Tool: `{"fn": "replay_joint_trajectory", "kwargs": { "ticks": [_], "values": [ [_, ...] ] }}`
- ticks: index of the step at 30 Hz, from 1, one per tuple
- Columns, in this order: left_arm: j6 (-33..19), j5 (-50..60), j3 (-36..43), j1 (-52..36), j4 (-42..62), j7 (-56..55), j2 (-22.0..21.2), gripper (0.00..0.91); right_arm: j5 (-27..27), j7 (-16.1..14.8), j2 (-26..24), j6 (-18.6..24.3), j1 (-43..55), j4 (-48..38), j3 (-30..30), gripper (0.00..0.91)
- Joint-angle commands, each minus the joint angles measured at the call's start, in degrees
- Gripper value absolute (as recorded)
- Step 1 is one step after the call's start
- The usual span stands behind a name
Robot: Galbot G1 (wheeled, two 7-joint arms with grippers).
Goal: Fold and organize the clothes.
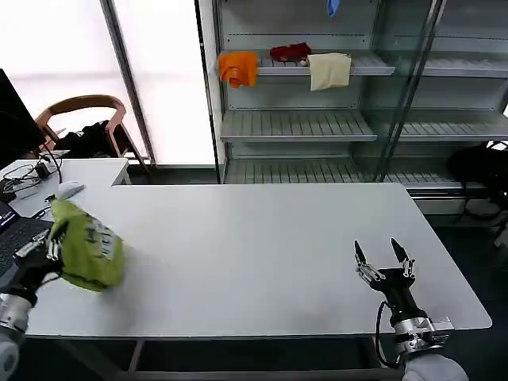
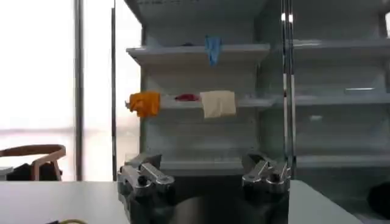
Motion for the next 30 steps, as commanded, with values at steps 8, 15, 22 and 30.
{"fn": "replay_joint_trajectory", "kwargs": {
  "ticks": [8, 15, 22, 30],
  "values": [
    [-14.1, 39.7, 33.1, -0.2, 9.3, 15.1, -9.6, 0.000, -1.0, -0.2, 0.4, 1.0, -1.6, 0.1, -0.4, 0.907],
    [-5.5, 30.0, 33.6, -0.9, -5.6, 12.4, -8.3, 0.020, -1.5, -0.3, 0.8, 1.0, -1.1, -0.1, -0.9, 0.907],
    [0.9, 27.3, 36.2, -4.8, -3.4, 5.4, -8.2, 0.020, -1.8, -0.2, 1.3, 1.0, -0.6, 0.0, -1.4, 0.907],
    [10.8, 22.0, 45.3, -17.0, 1.3, -7.3, -12.1, 0.030, -4.6, 0.1, 2.8, 0.2, -1.0, 1.1, -2.4, 0.907]
  ]
}}
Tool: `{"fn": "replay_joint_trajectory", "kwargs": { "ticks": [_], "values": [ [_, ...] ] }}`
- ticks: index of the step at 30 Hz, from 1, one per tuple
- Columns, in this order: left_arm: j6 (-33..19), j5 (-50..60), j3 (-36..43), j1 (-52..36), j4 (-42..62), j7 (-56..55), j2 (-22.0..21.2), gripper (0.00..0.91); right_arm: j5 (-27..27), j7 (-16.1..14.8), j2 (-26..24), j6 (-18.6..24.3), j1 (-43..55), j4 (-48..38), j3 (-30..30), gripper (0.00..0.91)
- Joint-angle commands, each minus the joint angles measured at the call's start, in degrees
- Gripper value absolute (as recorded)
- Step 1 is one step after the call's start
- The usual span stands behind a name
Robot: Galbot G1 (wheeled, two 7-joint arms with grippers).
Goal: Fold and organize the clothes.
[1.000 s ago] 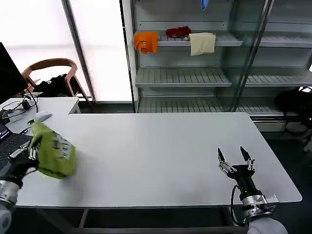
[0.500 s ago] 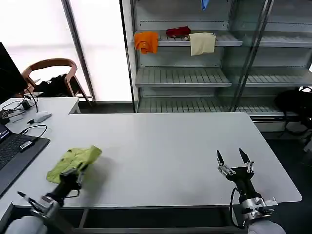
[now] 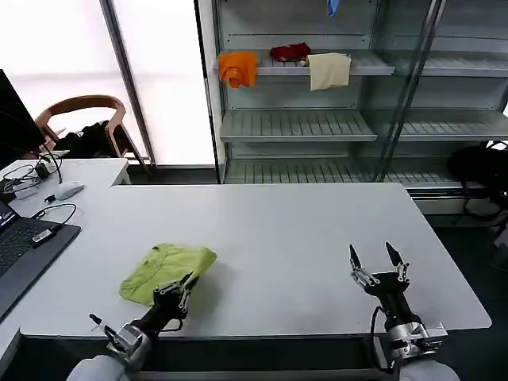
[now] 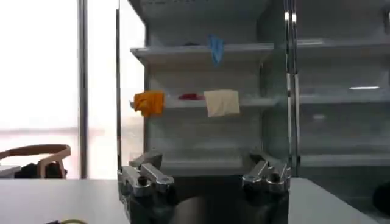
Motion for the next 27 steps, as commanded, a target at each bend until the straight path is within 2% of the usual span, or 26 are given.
{"fn": "replay_joint_trajectory", "kwargs": {
  "ticks": [1, 8, 11, 12, 13, 14, 15, 20, 23, 27],
  "values": [
    [12.3, -4.4, 13.4, -13.9, 3.0, -14.1, -4.6, 0.030, -2.7, 0.2, 1.3, -0.8, 0.0, 0.9, -0.9, 0.907],
    [13.0, -5.1, 19.2, -18.9, 5.1, -18.5, -6.4, 0.030, -4.0, 0.4, 2.1, -2.4, 0.5, 1.6, -1.6, 0.907],
    [12.2, -6.3, 21.3, -21.5, 6.2, -19.2, -7.1, 0.091, -4.3, 0.6, 2.2, -3.1, 1.2, 1.6, -2.3, 0.907],
    [12.2, -6.6, 22.1, -21.8, 6.1, -19.2, -6.9, 0.484, -4.5, 0.6, 2.3, -3.2, 1.5, 1.5, -2.5, 0.907],
    [12.1, -6.5, 22.6, -22.0, 5.8, -19.1, -6.8, 0.715, -4.7, 0.7, 2.4, -3.5, 1.7, 1.4, -2.8, 0.907],
    [11.9, -6.5, 23.3, -22.2, 5.6, -19.1, -6.7, 0.715, -4.7, 0.7, 2.4, -3.7, 1.9, 1.5, -3.1, 0.907],
    [11.6, -6.6, 23.7, -22.3, 5.2, -19.2, -6.6, 0.907, -4.8, 0.8, 2.5, -3.8, 2.1, 1.5, -3.3, 0.907],
    [11.9, -1.8, 26.5, -24.0, 3.5, -21.6, -5.9, 0.907, -5.3, 1.1, 2.6, -4.6, 3.7, 0.7, -5.2, 0.907],
    [10.0, 0.5, 28.4, -24.8, 2.9, -25.5, -4.9, 0.907, -4.7, 0.9, 2.5, -5.6, 5.1, 0.6, -6.4, 0.907],
    [9.6, -0.4, 27.5, -25.7, 0.1, -28.6, -4.8, 0.907, -1.0, 0.5, 2.3, -9.4, 8.0, -0.1, -8.2, 0.907]
  ]
}}
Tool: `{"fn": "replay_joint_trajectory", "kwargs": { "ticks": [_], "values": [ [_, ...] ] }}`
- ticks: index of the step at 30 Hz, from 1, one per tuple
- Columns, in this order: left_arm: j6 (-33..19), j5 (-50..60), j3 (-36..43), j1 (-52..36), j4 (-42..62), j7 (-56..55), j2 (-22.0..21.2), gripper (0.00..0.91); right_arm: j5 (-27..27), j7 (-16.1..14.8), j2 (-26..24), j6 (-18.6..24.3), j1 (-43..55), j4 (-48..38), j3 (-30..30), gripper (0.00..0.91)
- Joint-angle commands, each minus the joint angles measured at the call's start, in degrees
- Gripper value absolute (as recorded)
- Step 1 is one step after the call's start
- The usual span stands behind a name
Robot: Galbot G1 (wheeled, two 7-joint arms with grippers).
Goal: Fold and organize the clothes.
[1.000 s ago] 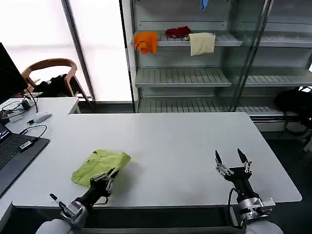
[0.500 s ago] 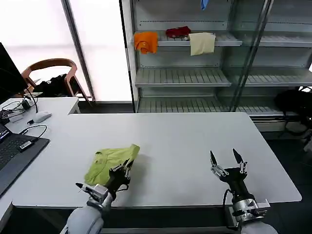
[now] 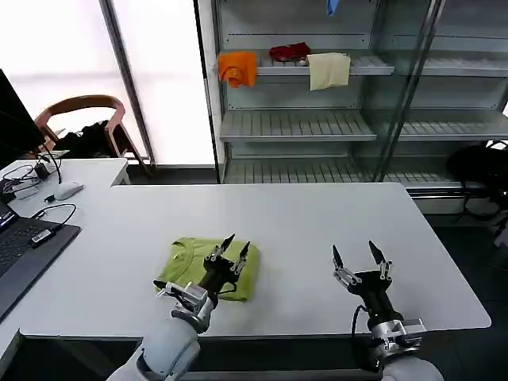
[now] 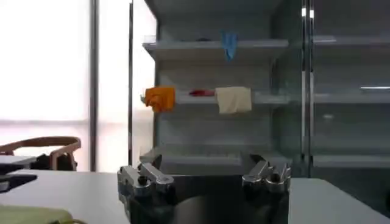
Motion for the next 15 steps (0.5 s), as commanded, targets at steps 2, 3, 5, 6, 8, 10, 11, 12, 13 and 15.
{"fn": "replay_joint_trajectory", "kwargs": {
  "ticks": [2, 3, 5, 6, 8, 10, 11, 12, 13, 15],
  "values": [
    [0.3, 2.8, 2.2, -3.9, -5.2, -9.4, 0.9, 0.907, 5.5, 0.0, 0.4, -7.8, 8.1, -1.7, -5.5, 0.907],
    [0.3, 3.1, 0.1, -2.4, -7.1, -8.9, 1.6, 0.907, 5.7, 0.0, 0.5, -8.9, 9.8, -2.1, -6.6, 0.907],
    [0.0, 3.5, -3.5, 1.2, -10.2, -6.2, 2.9, 0.907, 7.5, 0.4, 1.1, -13.0, 12.4, -2.2, -9.1, 0.907],
    [-0.4, 3.8, -4.9, 3.2, -11.6, -5.2, 3.6, 0.907, 8.6, 0.7, 1.6, -14.6, 13.5, -2.1, -9.9, 0.907],
    [-1.2, 4.1, -8.6, 7.4, -13.9, -1.7, 4.4, 0.907, 10.0, 1.1, 2.1, -17.7, 15.6, -2.2, -12.4, 0.907],
    [-4.8, 4.1, -15.1, 13.7, -15.6, 4.8, 4.4, 0.907, 11.2, 2.5, 2.9, -22.0, 18.6, -2.8, -17.2, 0.907],
    [-4.9, 4.0, -18.1, 15.6, -16.5, 6.0, 4.2, 0.907, 11.2, 2.7, 3.2, -23.7, 20.0, -3.2, -19.1, 0.907],
    [-4.7, 3.7, -19.2, 16.5, -17.1, 7.9, 4.0, 0.907, 11.6, 2.6, 3.4, -24.7, 20.8, -3.7, -20.4, 0.907],
    [-4.5, 2.7, -21.4, 18.5, -18.5, 8.9, 3.6, 0.907, 11.9, 3.0, 3.9, -26.3, 22.3, -5.4, -22.6, 0.907],
    [-4.3, 1.7, -22.9, 20.0, -19.5, 9.1, 2.9, 0.907, 12.2, 4.0, 4.7, -27.8, 24.2, -7.8, -23.9, 0.907]
  ]
}}
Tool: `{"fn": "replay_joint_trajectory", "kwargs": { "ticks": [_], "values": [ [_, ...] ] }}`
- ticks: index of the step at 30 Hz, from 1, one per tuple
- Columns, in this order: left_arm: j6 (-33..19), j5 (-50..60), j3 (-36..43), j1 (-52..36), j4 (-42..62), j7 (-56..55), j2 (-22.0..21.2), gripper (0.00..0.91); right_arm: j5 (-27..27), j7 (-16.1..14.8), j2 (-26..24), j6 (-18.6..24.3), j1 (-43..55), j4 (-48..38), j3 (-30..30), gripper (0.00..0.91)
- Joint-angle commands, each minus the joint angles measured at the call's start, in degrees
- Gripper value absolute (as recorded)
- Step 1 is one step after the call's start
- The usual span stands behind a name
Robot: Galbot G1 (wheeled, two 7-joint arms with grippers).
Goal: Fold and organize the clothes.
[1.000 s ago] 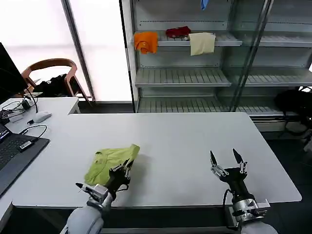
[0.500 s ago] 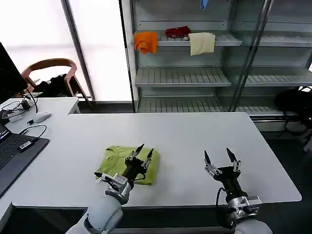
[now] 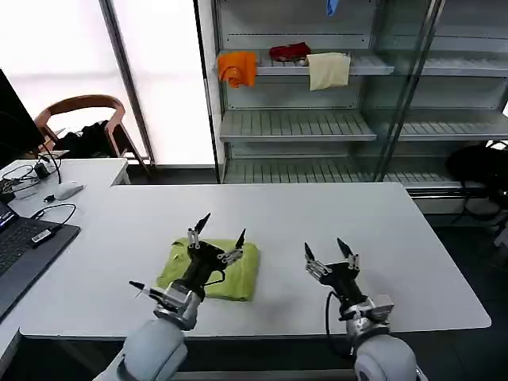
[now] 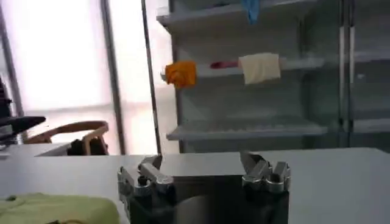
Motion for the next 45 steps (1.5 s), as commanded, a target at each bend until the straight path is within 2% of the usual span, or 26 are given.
{"fn": "replay_joint_trajectory", "kwargs": {
  "ticks": [1, 4, 6, 9, 12, 16, 27, 28, 29, 31, 33, 37, 38, 39, 40, 42, 45],
  "values": [
    [-2.2, -0.9, -18.7, 16.8, -11.5, 11.4, -0.2, 0.907, 5.9, 3.6, 3.2, -16.3, 14.0, -6.7, -15.1, 0.907],
    [-2.7, 0.1, -19.2, 18.3, -11.1, 11.4, -1.1, 0.907, 7.5, 5.4, 4.0, -17.5, 14.6, -8.9, -15.6, 0.907],
    [-2.9, 0.5, -19.3, 18.9, -10.5, 11.4, -1.4, 0.907, 7.8, 5.2, 4.0, -17.7, 14.4, -9.2, -15.5, 0.907],
    [-3.7, 1.5, -19.4, 19.1, -9.3, 11.5, -2.1, 0.907, 7.7, 3.3, 3.8, -17.7, 13.9, -10.2, -15.0, 0.907],
    [-3.8, 1.6, -19.3, 18.9, -8.5, 11.5, -2.3, 0.907, 7.5, 2.9, 4.2, -17.4, 14.4, -11.7, -15.0, 0.907],
    [-3.7, 1.8, -19.2, 18.9, -8.2, 11.5, -2.4, 0.907, 6.7, 0.9, 4.9, -16.4, 15.0, -11.6, -15.8, 0.907],
    [-3.6, 1.9, -18.8, 18.8, -7.5, 11.3, -2.9, 0.907, 6.1, 0.5, 6.2, -16.0, 15.3, -12.3, -18.9, 0.907],
    [-3.6, 1.9, -18.8, 18.8, -7.3, 11.3, -2.9, 0.907, 6.1, 0.4, 6.2, -15.9, 15.3, -12.5, -18.8, 0.836],
    [-3.7, 1.9, -18.7, 18.8, -7.2, 11.3, -2.9, 0.907, 6.1, 0.2, 6.3, -15.4, 15.4, -12.7, -18.8, 0.806],
    [-3.6, 1.9, -18.6, 18.7, -6.8, 11.3, -3.0, 0.907, 6.1, 0.0, 6.7, -14.8, 15.6, -13.0, -18.9, 0.796],
    [-3.6, 1.8, -18.5, 18.8, -6.7, 11.3, -3.1, 0.907, 6.1, 0.1, 7.3, -14.8, 15.6, -13.2, -18.8, 0.736],
    [-3.6, 1.8, -18.5, 19.0, -6.9, 11.3, -3.0, 0.907, 5.8, 0.0, 7.8, -14.2, 16.0, -14.0, -19.6, 0.484],
    [-3.6, 1.8, -18.5, 19.0, -6.9, 11.3, -3.0, 0.907, 5.8, 0.0, 8.0, -13.9, 16.1, -14.1, -19.8, 0.393],
    [-3.6, 1.8, -18.5, 19.0, -6.9, 11.2, -2.9, 0.907, 5.8, 0.0, 8.2, -13.7, 16.2, -14.4, -19.9, 0.393],
    [-3.6, 1.8, -18.6, 19.0, -6.9, 11.2, -2.9, 0.907, 5.8, 0.0, 8.2, -13.6, 16.3, -14.4, -19.9, 0.191],
    [-3.8, 1.5, -18.5, 18.9, -6.9, 11.2, -2.9, 0.907, 5.9, -0.2, 8.2, -13.4, 16.3, -14.4, -19.9, 0.000],
    [-3.6, 1.1, -18.6, 18.6, -7.0, 11.1, -2.6, 0.907, 5.8, -0.2, 7.7, -12.8, 16.4, -14.4, -19.9, 0.000]
  ]
}}
